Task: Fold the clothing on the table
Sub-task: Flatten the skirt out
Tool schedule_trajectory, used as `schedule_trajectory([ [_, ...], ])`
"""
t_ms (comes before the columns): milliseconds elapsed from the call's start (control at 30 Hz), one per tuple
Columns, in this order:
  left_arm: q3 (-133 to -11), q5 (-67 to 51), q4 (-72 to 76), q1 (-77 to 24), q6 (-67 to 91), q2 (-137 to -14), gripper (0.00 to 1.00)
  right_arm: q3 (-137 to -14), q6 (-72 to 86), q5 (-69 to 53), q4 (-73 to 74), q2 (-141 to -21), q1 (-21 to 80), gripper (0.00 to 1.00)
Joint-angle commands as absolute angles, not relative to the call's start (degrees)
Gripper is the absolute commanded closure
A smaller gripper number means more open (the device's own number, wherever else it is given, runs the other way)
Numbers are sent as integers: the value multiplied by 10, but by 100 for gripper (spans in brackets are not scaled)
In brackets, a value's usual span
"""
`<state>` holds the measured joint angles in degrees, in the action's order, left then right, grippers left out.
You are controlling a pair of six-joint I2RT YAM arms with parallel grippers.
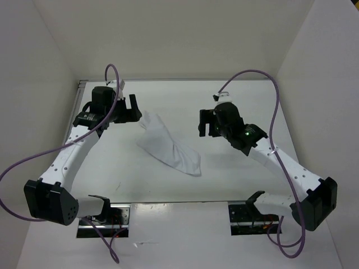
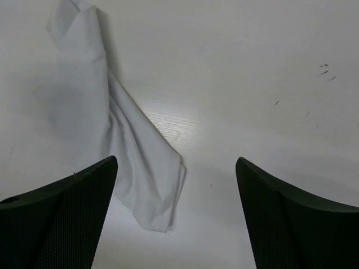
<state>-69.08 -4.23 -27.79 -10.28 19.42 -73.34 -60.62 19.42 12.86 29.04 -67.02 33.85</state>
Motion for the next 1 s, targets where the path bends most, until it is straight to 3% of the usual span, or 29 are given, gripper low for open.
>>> schedule_trajectory([
  [0,-682,-56,-265,-105,177,-725,1,-662,173,181,279,-714,390,10],
  [167,-672,-56,-265,-110,177,-697,1,-738,159,208,279,-808,456,11],
  [200,-665,-56,-265,-110,183,-697,6,-750,152,208,272,-828,464,12],
  [267,-656,-56,-265,-110,183,-677,29,-792,146,221,272,-887,494,15],
  [300,-656,-56,-265,-110,183,-671,71,-805,137,230,272,-908,507,15],
  [333,-638,-56,-259,-110,190,-665,90,-828,137,242,265,-943,520,18],
  [367,-631,-50,-259,-110,210,-657,100,-838,132,254,265,-960,539,20],
  [567,-576,-50,-240,-110,218,-586,99,-914,138,204,253,-1055,564,29],
  [667,-570,-50,-250,-110,210,-563,51,-939,138,185,248,-1088,570,29],
  [767,-558,-34,-264,-110,220,-545,42,-966,131,172,240,-1121,590,29],
  [800,-558,-26,-270,-110,227,-537,23,-975,131,166,234,-1132,590,29],
  [967,-545,25,-294,-110,250,-514,19,-1033,112,166,234,-1219,619,35],
])
